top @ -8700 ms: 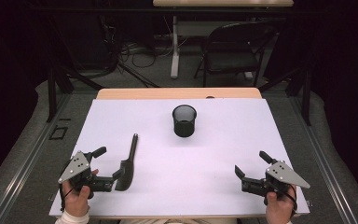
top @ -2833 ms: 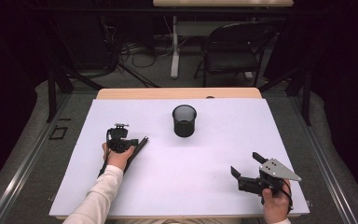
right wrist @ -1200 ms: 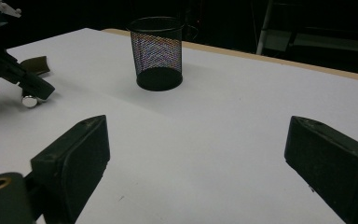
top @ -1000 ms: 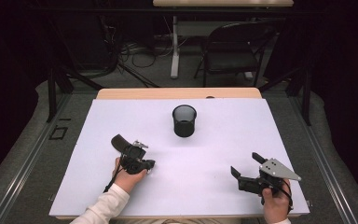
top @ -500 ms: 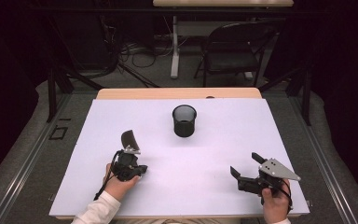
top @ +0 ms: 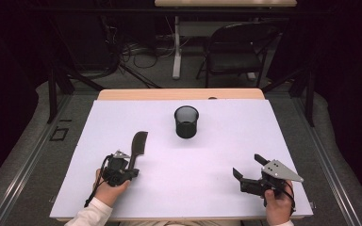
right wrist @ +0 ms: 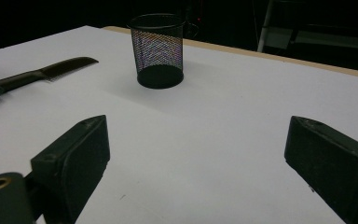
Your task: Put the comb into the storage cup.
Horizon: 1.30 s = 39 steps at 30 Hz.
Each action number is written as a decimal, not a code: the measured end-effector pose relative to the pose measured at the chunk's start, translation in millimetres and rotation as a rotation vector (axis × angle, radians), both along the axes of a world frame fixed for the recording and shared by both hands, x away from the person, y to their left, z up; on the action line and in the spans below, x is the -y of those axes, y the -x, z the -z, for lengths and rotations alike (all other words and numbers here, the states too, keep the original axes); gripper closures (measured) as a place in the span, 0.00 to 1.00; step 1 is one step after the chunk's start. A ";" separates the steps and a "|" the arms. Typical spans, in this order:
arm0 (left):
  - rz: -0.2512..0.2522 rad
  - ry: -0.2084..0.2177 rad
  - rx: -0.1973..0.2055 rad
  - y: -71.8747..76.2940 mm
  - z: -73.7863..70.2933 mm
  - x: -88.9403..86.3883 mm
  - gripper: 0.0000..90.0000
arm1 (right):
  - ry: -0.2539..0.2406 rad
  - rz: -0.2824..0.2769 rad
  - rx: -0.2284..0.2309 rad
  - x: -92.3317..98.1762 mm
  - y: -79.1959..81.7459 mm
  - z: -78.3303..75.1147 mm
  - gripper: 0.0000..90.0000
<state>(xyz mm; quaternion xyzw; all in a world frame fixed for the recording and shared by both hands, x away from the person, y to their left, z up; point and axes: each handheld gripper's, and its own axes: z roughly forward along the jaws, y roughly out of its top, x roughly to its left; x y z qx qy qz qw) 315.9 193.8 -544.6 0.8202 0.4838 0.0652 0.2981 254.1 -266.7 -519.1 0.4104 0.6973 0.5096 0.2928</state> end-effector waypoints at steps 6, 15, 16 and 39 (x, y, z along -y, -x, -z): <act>-0.003 -0.030 0.024 2.2 -1.7 -3.2 1.00 | -0.003 0.003 -0.003 0.8 0.1 -0.1 0.07; -0.045 -0.052 0.036 3.1 -0.8 -15.8 1.00 | -0.004 0.002 -0.007 0.6 -0.9 0.9 0.07; -0.051 -0.053 0.037 3.0 -0.8 -17.4 1.00 | -0.005 0.001 -0.011 0.7 -0.8 0.9 0.07; -0.086 0.032 0.106 7.6 -16.7 -36.0 0.89 | -0.012 0.002 -0.016 2.8 -1.2 1.8 0.08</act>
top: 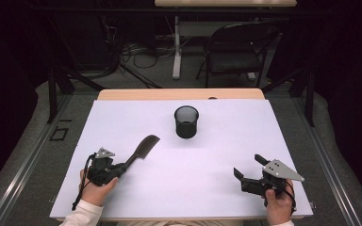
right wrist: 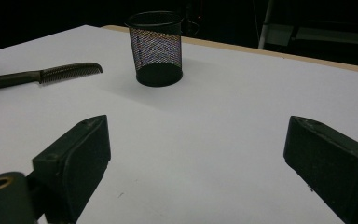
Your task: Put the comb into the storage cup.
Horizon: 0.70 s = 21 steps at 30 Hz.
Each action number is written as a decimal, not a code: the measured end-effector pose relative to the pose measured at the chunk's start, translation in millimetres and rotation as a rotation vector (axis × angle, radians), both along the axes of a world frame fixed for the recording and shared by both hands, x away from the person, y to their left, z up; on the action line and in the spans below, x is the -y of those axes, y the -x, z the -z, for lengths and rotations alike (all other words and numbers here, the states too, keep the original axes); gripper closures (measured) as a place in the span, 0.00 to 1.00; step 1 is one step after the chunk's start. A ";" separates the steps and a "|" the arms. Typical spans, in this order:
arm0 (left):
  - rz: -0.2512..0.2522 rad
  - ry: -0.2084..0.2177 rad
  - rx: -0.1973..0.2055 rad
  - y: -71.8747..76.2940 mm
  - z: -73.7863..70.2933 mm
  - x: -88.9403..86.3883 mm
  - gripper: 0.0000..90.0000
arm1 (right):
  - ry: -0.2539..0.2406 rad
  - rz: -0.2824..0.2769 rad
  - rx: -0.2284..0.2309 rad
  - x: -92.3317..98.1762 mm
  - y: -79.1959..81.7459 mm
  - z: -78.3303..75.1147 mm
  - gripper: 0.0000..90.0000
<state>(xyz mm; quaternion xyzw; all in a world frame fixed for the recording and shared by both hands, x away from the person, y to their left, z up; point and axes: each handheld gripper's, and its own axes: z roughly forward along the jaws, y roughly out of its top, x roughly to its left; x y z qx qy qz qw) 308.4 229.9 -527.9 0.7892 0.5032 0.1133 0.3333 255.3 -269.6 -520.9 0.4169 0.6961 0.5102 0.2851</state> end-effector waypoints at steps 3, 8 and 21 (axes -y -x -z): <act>-0.006 0.006 0.007 1.4 -1.3 -3.0 0.84 | 0.001 -0.004 0.000 -0.8 -1.6 0.2 0.08; -0.013 0.036 0.031 1.3 -4.1 -6.8 0.76 | 0.005 -0.010 -0.003 -2.1 -2.8 0.5 0.08; -0.040 0.065 0.058 -2.8 -4.6 -12.9 0.51 | -0.004 0.000 -0.011 -3.4 -5.4 0.7 0.08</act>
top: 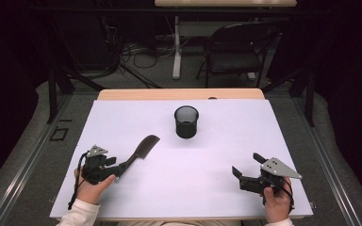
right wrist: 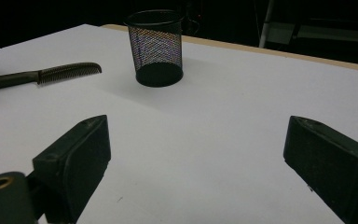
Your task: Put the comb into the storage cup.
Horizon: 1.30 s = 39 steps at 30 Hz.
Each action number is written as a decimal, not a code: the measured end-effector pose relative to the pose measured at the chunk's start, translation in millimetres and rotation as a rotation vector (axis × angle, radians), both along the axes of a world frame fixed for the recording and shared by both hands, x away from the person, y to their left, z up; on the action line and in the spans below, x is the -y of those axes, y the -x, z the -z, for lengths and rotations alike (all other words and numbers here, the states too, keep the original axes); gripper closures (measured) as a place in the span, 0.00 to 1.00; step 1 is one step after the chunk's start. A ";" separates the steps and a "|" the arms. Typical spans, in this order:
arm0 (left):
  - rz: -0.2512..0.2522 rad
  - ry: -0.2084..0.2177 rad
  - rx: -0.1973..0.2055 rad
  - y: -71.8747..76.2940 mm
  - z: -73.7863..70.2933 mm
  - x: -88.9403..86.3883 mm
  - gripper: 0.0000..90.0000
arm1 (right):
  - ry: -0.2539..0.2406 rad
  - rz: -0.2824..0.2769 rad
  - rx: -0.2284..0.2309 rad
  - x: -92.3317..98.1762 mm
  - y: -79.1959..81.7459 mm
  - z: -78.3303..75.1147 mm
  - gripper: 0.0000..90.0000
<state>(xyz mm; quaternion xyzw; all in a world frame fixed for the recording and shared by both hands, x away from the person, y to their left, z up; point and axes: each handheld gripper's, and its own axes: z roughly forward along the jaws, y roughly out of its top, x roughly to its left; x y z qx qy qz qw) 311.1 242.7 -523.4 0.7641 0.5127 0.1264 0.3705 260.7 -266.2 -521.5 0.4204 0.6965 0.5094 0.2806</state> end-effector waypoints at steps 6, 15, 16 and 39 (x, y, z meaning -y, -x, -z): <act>-0.026 0.058 -0.030 -3.7 -2.6 -9.4 0.52 | 0.017 -0.013 0.008 -1.2 -0.1 0.2 0.08; -0.013 0.037 0.022 -7.4 -8.6 -16.8 0.43 | 0.008 -0.007 0.005 1.6 1.5 0.0 0.08; -0.013 0.037 0.022 -7.4 -8.6 -16.8 0.39 | 0.007 -0.007 0.006 1.5 2.3 0.0 0.08; 0.047 0.059 -0.066 -27.5 -17.7 -14.6 0.01 | 0.003 -0.017 -0.006 -1.4 0.0 1.2 0.08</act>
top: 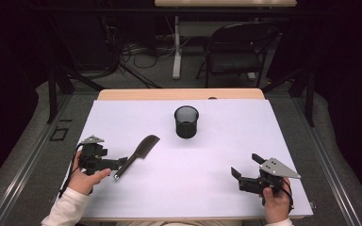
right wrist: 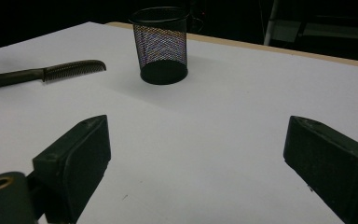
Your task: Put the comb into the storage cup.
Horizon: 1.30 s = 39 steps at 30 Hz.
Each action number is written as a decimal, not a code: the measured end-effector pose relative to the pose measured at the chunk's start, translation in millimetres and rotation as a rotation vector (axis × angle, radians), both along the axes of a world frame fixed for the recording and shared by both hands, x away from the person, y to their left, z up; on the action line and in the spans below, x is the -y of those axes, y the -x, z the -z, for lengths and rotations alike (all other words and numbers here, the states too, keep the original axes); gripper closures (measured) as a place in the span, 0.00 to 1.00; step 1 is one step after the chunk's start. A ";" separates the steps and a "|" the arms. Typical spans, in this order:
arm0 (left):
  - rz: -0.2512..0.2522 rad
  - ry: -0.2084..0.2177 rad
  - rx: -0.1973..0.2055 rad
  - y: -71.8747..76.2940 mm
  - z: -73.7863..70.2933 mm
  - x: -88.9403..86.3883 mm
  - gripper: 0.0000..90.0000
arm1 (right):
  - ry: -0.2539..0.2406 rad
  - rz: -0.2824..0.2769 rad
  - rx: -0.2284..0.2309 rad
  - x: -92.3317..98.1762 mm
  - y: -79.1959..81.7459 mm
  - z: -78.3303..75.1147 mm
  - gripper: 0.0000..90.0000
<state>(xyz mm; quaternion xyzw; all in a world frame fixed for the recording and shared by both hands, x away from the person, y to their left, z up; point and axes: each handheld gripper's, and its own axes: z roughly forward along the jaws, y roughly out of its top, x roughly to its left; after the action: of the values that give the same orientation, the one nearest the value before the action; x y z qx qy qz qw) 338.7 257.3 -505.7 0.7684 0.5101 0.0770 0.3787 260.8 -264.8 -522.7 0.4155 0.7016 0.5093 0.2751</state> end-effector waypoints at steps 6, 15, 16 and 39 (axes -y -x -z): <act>-0.003 -0.057 -0.014 -4.0 -3.8 -1.3 0.01 | -0.001 -0.001 0.002 -0.5 -0.5 0.3 0.08; 0.041 -0.167 -0.035 -10.4 -9.5 6.4 0.01 | -0.002 0.002 0.002 -0.4 0.0 0.6 0.08; 0.042 -0.178 -0.045 -11.5 -10.2 7.5 0.01 | -0.001 0.002 0.001 -0.5 0.1 0.6 0.08; 0.089 -0.326 -0.170 -31.7 -6.7 27.6 0.06 | 0.006 0.000 -0.005 -0.6 0.1 0.7 0.08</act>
<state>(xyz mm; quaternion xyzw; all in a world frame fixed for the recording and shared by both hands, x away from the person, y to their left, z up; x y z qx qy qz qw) 370.4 229.7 -499.0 0.8450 0.4867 0.0767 0.2078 260.6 -264.2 -523.4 0.4157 0.7040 0.5062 0.2746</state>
